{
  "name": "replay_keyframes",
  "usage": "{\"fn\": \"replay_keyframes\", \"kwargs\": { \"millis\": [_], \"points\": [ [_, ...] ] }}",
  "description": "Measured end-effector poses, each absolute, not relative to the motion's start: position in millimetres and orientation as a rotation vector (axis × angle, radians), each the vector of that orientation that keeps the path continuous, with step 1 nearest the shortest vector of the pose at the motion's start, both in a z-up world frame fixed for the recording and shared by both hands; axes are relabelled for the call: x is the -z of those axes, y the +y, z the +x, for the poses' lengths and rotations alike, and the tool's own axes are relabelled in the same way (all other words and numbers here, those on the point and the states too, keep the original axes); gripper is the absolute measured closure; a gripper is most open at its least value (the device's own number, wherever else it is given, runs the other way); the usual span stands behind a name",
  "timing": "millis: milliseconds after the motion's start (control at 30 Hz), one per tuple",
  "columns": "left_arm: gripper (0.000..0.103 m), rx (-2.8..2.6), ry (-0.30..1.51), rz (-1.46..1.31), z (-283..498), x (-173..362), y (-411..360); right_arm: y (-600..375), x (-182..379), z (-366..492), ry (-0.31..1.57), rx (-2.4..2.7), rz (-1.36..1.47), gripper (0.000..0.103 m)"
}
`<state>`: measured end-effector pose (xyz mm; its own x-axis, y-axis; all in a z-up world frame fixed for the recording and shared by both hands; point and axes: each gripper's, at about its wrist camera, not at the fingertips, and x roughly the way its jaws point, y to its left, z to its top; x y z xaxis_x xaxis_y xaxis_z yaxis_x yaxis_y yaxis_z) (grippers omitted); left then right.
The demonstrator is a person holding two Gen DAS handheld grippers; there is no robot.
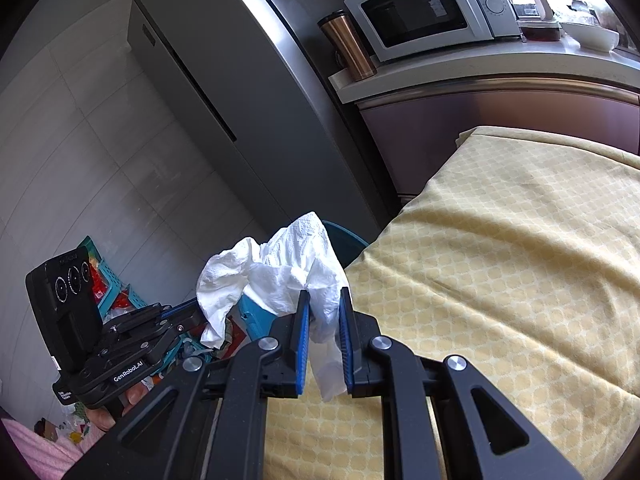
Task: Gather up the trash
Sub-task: 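Lower both held tissues over the blue bin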
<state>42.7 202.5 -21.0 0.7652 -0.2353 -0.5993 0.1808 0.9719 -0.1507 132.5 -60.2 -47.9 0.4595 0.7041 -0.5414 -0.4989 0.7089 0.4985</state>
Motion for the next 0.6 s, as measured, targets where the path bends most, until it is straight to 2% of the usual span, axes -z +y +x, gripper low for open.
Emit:
{"fn": "replay_keyframes", "kwargs": {
  "millis": [600],
  "points": [
    [0.097, 0.202, 0.659, -0.094, 43.7, 21.7, 208.1, -53.1, 48.9, 135.2, 0.804, -0.758, 0.281, 0.09]
  ]
}}
